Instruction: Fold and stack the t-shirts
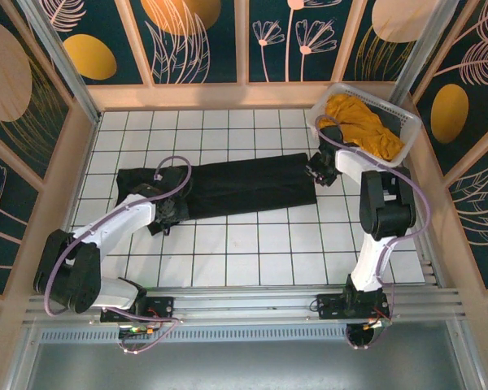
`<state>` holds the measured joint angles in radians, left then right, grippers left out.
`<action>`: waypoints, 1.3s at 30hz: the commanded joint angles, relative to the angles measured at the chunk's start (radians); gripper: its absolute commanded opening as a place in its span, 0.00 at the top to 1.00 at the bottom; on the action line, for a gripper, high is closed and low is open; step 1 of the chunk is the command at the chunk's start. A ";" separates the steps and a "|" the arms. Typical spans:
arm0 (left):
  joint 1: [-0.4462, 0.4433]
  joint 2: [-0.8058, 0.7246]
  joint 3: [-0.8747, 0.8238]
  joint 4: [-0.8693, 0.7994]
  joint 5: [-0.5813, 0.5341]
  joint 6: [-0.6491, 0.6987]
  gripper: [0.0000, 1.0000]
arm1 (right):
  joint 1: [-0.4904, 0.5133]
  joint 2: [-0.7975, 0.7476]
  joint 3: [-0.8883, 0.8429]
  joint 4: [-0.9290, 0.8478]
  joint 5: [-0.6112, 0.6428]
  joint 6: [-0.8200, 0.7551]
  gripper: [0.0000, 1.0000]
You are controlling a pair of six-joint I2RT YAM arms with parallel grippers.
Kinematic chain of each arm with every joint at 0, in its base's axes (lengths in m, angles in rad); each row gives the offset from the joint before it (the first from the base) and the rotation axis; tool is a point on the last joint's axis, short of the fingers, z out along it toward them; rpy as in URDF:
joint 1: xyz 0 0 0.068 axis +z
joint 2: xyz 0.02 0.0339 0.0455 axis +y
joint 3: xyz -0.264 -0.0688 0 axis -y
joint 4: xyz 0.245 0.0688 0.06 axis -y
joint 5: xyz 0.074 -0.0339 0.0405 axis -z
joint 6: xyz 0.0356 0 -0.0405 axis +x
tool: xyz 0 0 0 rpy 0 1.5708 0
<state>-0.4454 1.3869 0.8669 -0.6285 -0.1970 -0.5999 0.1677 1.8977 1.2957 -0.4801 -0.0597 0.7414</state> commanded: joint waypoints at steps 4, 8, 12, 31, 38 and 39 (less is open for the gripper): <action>0.000 -0.007 0.184 -0.054 0.011 -0.042 0.67 | 0.094 -0.056 0.078 -0.015 0.046 -0.048 0.80; 0.023 0.147 0.304 0.046 0.087 -0.072 0.69 | 0.150 0.003 0.095 0.064 -0.066 -0.028 0.91; 0.070 0.362 0.408 0.155 0.161 -0.124 0.69 | 0.171 0.093 0.131 0.083 -0.111 -0.005 0.91; 0.241 0.097 0.143 0.144 0.130 -0.138 0.45 | 0.085 0.120 0.091 0.060 -0.122 -0.171 0.66; 0.504 0.042 -0.037 0.206 0.298 -0.031 0.57 | 0.096 0.137 0.078 0.075 -0.195 -0.214 0.63; 0.522 0.052 -0.051 0.228 0.317 -0.023 0.57 | 0.096 0.141 0.077 0.077 -0.200 -0.215 0.62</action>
<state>0.0479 1.4082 0.8562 -0.4164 0.0376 -0.6800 0.2565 2.0499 1.3972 -0.3729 -0.2287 0.5613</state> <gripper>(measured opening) 0.431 0.374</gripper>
